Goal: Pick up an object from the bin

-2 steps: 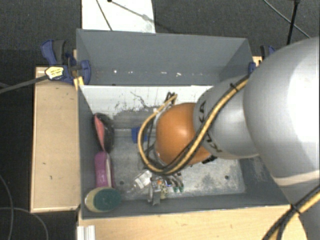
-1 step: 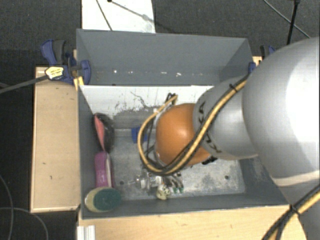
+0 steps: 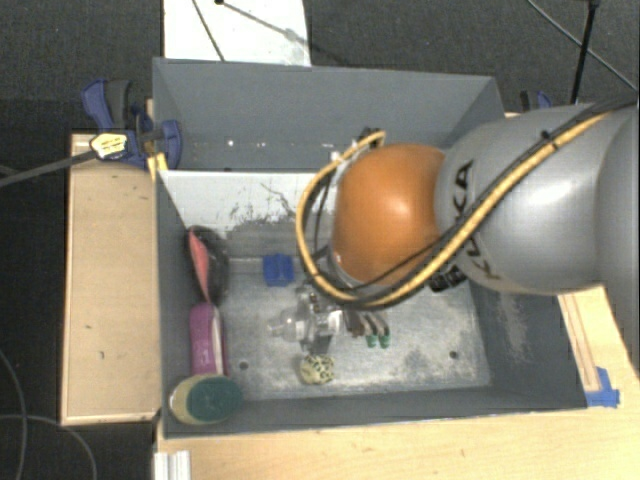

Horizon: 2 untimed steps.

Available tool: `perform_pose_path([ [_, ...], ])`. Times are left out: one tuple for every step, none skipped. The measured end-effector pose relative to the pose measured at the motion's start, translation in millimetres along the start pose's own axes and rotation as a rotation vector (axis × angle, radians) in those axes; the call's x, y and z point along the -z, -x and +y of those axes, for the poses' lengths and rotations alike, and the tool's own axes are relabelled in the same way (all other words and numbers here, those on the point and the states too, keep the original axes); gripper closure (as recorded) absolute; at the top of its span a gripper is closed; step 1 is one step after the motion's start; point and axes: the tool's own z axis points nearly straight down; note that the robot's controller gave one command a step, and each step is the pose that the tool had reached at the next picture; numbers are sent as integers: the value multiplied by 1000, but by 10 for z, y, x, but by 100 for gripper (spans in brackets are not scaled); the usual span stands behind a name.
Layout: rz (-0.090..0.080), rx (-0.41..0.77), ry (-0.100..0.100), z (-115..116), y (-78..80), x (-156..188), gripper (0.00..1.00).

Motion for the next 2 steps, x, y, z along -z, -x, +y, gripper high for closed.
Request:
perform_pose_path([
  [-4,0,-1,-75,390,740,100],
  [11,399,-1,-259,519,340,100],
])
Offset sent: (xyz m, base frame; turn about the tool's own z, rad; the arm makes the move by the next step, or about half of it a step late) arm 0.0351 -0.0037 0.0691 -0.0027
